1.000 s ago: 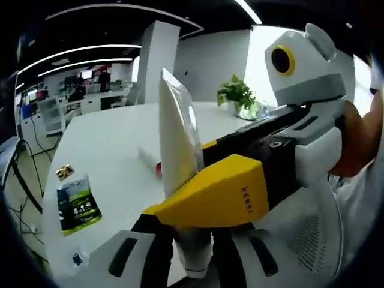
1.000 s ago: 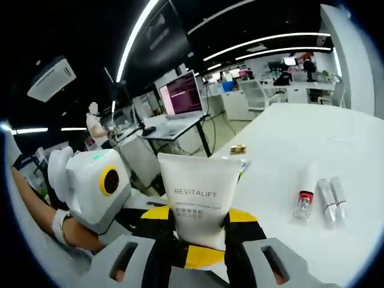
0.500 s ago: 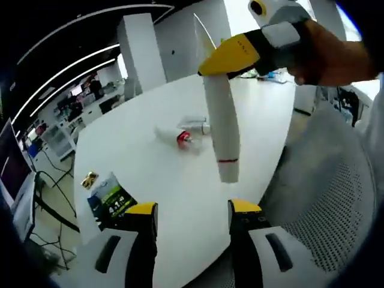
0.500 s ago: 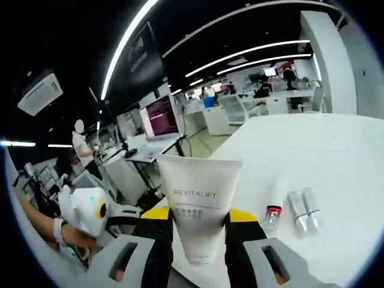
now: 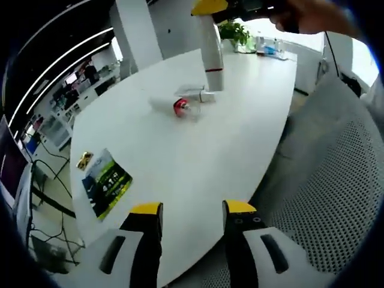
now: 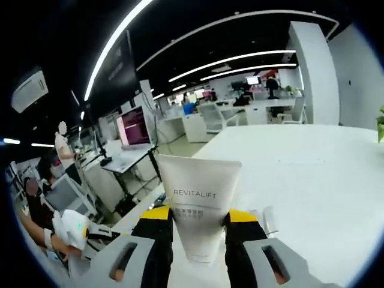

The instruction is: Arrange the skincare products in the storage area until every visible bottle or jar stands upright without overlapping.

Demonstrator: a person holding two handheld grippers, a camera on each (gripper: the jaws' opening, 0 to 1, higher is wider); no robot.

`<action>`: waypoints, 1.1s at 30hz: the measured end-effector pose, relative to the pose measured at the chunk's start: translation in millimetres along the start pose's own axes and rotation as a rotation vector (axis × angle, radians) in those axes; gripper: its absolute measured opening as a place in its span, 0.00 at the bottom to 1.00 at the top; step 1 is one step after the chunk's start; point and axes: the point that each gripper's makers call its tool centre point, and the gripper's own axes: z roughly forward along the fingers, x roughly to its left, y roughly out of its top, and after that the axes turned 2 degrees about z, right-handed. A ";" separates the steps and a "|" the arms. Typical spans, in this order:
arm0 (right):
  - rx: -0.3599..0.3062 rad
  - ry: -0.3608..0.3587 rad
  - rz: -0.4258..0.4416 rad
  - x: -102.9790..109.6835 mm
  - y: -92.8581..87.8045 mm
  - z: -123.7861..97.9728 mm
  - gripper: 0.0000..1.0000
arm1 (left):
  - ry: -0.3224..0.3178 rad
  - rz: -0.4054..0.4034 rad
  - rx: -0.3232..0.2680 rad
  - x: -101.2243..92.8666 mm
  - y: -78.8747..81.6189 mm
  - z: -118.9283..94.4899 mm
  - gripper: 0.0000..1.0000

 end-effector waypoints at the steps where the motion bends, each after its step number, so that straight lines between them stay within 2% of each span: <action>1: -0.001 -0.004 0.000 -3.2 1.9 0.9 0.28 | -0.006 -0.007 0.003 -0.9 -1.1 1.4 0.41; 10: -0.004 -0.030 -0.006 -24.3 17.9 15.8 0.28 | -0.015 -0.038 0.045 -1.7 -10.8 3.7 0.39; 12: -0.004 -0.035 -0.017 -25.3 21.8 19.5 0.28 | -0.026 -0.039 0.042 -3.0 -10.3 4.5 0.37; 13: -0.007 -0.037 -0.019 -26.4 24.0 20.8 0.28 | -0.037 -0.066 0.039 -4.6 -9.8 4.7 0.37; 16: -0.021 -0.040 -0.018 -31.0 32.0 23.9 0.28 | -0.036 -0.079 0.020 -3.9 -6.6 4.3 0.39; 25: -0.025 -0.060 -0.026 -51.2 48.6 39.3 0.28 | -0.045 -0.097 0.039 -6.1 -10.8 6.2 0.39; 33: -0.019 -0.085 -0.053 -66.0 55.2 45.1 0.28 | -0.057 -0.095 0.043 -8.1 -11.7 5.9 0.34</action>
